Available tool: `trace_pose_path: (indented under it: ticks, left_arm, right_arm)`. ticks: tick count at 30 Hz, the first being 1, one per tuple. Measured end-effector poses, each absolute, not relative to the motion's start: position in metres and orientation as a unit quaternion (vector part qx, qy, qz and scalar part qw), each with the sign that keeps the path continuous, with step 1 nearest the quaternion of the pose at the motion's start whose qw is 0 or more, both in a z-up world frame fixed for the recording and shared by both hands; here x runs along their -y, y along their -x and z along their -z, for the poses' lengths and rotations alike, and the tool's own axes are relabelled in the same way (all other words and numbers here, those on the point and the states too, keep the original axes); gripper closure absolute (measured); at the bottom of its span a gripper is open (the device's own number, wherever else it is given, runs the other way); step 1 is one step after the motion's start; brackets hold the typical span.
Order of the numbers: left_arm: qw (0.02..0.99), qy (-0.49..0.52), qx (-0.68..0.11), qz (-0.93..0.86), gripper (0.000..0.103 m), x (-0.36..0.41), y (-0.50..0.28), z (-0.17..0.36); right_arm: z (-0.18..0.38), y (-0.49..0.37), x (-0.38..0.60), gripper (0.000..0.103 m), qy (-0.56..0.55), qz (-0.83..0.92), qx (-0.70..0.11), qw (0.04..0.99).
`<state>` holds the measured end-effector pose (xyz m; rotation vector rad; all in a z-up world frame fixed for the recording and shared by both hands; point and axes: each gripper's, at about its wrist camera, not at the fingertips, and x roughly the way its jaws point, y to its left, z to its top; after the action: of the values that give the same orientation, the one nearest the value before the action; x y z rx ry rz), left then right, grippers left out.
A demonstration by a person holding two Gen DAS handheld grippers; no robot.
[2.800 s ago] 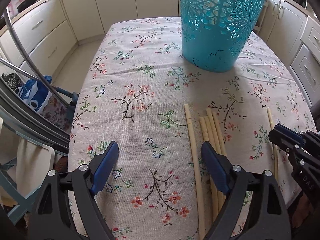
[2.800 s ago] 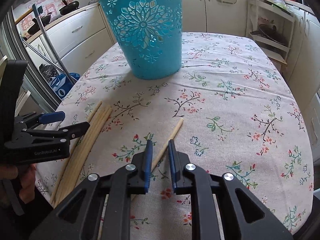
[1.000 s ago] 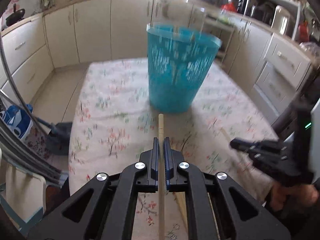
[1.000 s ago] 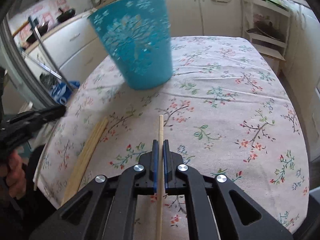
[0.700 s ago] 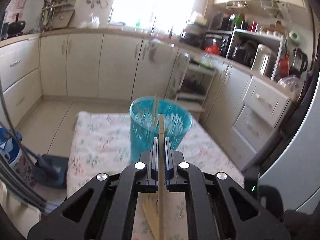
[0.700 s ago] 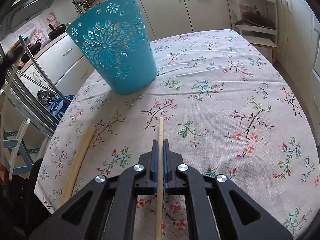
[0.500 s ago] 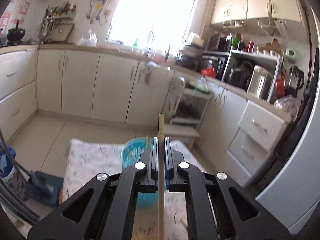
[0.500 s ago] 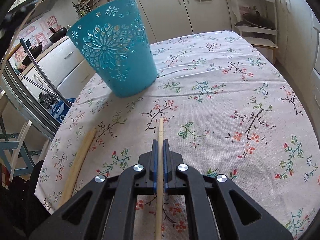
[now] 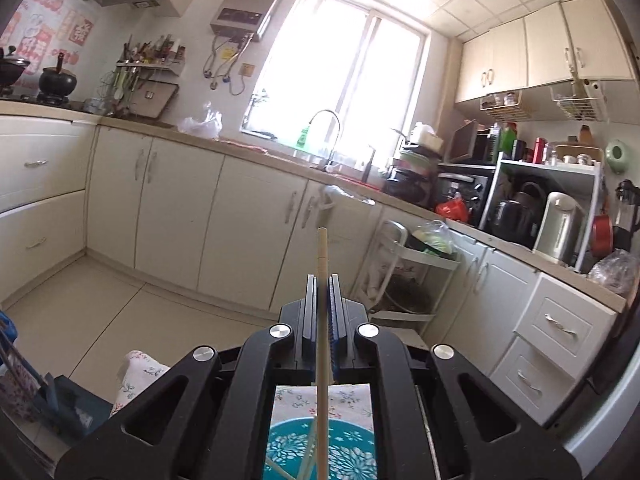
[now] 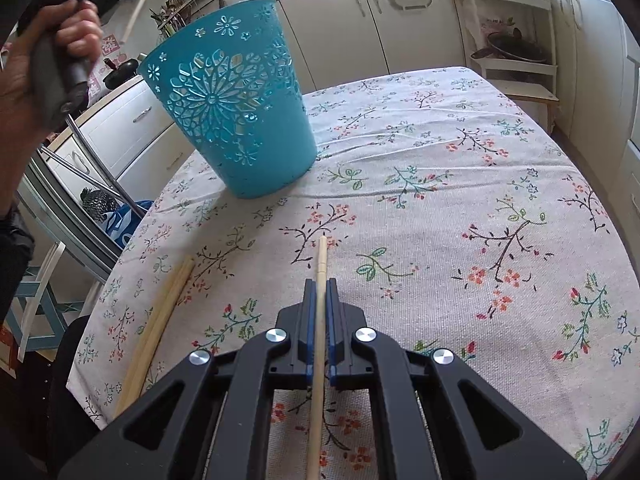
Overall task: Organize utensils
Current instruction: 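Raise the left tool's chopstick over the teal basket and open it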
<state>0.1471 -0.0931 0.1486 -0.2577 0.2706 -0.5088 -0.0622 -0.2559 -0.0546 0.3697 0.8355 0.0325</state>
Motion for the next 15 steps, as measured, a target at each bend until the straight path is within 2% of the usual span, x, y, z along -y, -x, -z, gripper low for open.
trace_pose_path:
  ticks: [15]
  left_arm:
    - [0.952, 0.073, -0.182, 0.236, 0.098, 0.095, -0.143, -0.095]
  right_arm:
    - [0.055, 0.061, 0.258, 0.097, -0.185, -0.019, -0.406, 0.895]
